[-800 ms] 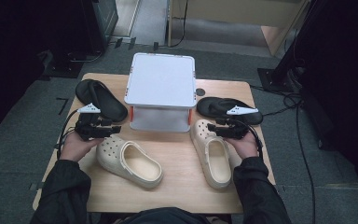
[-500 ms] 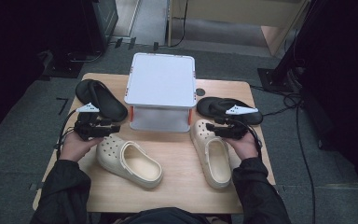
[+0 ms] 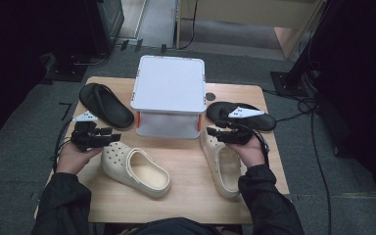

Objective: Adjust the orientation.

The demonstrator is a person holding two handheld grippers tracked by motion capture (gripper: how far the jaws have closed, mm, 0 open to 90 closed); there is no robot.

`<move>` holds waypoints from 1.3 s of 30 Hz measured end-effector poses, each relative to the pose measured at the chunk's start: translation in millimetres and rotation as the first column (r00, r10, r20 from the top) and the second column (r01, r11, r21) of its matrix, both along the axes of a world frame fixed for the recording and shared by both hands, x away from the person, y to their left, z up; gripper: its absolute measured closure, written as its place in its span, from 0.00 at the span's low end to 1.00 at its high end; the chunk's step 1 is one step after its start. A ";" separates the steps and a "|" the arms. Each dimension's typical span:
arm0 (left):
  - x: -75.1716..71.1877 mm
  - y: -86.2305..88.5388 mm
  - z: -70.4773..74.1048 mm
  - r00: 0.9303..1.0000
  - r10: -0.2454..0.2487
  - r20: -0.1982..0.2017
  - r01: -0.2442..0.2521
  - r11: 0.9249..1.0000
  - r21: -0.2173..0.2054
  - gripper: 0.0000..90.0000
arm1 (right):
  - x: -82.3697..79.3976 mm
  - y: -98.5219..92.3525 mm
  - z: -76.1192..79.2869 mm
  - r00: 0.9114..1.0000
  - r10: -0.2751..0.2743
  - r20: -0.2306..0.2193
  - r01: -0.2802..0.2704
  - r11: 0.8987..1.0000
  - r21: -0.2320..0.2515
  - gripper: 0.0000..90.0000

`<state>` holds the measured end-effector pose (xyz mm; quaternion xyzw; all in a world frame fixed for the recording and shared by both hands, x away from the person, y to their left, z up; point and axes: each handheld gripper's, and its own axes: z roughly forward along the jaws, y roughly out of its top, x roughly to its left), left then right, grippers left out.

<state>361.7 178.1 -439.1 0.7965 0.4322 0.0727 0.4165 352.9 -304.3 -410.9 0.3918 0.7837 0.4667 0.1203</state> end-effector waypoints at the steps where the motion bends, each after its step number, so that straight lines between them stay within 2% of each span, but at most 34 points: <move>1: -2.0 1.4 0.2 1.000 0.009 -0.002 -0.009 1.000 -0.006 0.52 | -0.9 3.1 2.1 1.000 0.008 0.004 -0.008 1.000 -0.007 0.55; 8: -16.1 14.5 -0.7 0.999 0.042 0.019 -0.042 0.999 -0.018 0.59 | -8.9 29.0 9.0 0.996 0.081 0.028 -0.080 0.997 -0.023 0.60; 9: -17.9 16.2 -1.5 0.999 0.040 0.021 -0.040 0.999 -0.015 0.60 | -10.3 34.6 9.3 0.995 0.093 0.018 -0.093 0.995 -0.025 0.60; 11: -22.8 21.0 -3.4 0.999 0.041 0.018 -0.041 0.999 -0.012 0.62 | -12.8 43.0 9.4 0.993 0.116 0.014 -0.116 0.993 -0.024 0.61; 13: -26.3 27.0 -5.6 0.998 0.057 0.007 -0.056 0.998 -0.039 0.65 | -16.6 54.1 8.5 0.989 0.147 0.027 -0.146 0.989 -0.028 0.61; 15: -27.9 32.1 -7.4 0.997 0.071 0.001 -0.071 0.996 -0.057 0.69 | -18.9 62.2 6.7 0.986 0.164 0.019 -0.164 0.986 -0.030 0.61; 19: -29.4 35.0 -11.8 0.998 0.065 -0.013 -0.065 0.997 -0.043 0.77 | -24.2 80.5 -0.9 0.978 0.209 0.004 -0.209 0.977 -0.046 0.63; 23: -29.9 35.1 -14.9 0.998 0.054 -0.021 -0.054 0.998 -0.034 0.79 | -28.4 92.1 -7.5 0.976 0.218 -0.007 -0.218 0.974 -0.063 0.64; 24: -29.2 35.7 -15.9 0.998 0.058 -0.026 -0.059 0.998 -0.031 0.79 | -31.3 99.3 -13.4 0.976 0.217 -0.026 -0.218 0.974 -0.058 0.65; 33: -31.6 43.6 -20.7 0.996 0.078 -0.047 -0.080 0.996 -0.038 0.79 | -43.6 122.9 -33.6 0.967 0.251 -0.040 -0.253 0.965 -0.066 0.72; 36: -33.9 45.0 -23.1 0.993 0.100 -0.061 -0.098 0.995 0.029 0.80 | -44.4 128.0 -40.9 0.965 0.254 -0.066 -0.258 0.963 -0.071 0.75; 37: -34.3 46.2 -22.8 0.993 0.096 -0.062 -0.096 0.995 0.011 0.81 | -44.6 129.0 -43.2 0.964 0.256 -0.067 -0.261 0.963 -0.072 0.75; 38: -33.8 47.5 -22.7 0.994 0.090 -0.062 -0.091 0.995 -0.027 0.82 | -45.5 130.7 -45.7 0.964 0.254 -0.081 -0.260 0.963 -0.074 0.75; 39: -32.4 46.9 -24.0 0.994 0.086 -0.070 -0.089 0.995 -0.037 0.82 | -47.1 133.0 -48.3 0.962 0.258 -0.092 -0.265 0.961 -0.083 0.75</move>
